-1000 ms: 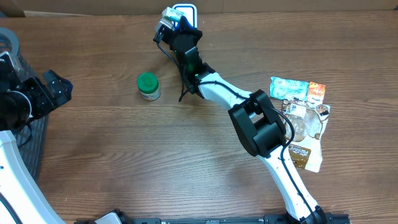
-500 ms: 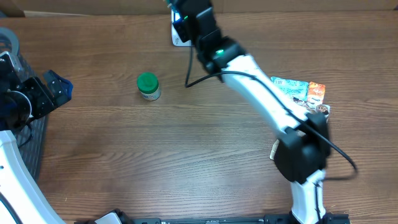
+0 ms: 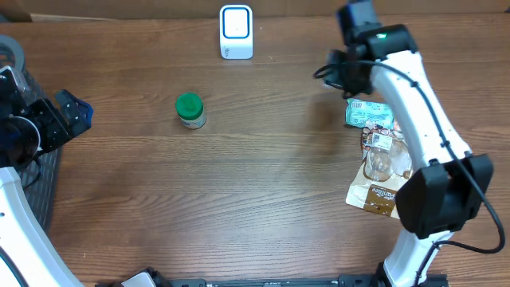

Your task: Scan the item barcode

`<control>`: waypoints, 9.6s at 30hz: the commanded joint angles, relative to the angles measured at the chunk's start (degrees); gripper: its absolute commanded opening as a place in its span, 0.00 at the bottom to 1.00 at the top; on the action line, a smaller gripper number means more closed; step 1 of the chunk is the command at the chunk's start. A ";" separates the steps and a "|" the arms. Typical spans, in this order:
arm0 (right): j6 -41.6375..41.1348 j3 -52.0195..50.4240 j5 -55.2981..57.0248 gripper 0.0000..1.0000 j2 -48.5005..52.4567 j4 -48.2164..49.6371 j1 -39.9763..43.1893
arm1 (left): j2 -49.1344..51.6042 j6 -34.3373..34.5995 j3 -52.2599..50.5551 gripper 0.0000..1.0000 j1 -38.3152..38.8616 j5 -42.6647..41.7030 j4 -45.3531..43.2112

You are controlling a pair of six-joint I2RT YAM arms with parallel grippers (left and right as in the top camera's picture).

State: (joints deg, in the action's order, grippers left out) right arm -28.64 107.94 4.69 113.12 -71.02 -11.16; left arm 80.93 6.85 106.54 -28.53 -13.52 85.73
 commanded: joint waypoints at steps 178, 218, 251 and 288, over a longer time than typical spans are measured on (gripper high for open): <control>-16.09 4.94 4.35 0.70 14.93 4.44 -33.51 | 0.09 -1.09 0.70 1.00 -0.15 -0.48 -0.11; 47.76 5.18 -14.40 0.96 10.10 1.55 -32.20 | 0.09 -1.09 0.70 1.00 -0.15 -0.48 -0.11; -13.14 -1.44 3.02 0.76 10.43 10.29 -35.69 | 0.09 -1.09 0.70 1.00 -0.15 -0.48 -0.11; 83.27 3.41 -27.10 0.62 6.36 -7.19 -33.68 | 0.09 -1.09 0.70 1.00 -0.15 -0.48 -0.09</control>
State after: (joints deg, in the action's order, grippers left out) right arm 40.03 112.66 -13.67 121.73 -79.66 -46.26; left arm 80.93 6.85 106.54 -28.53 -13.52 85.71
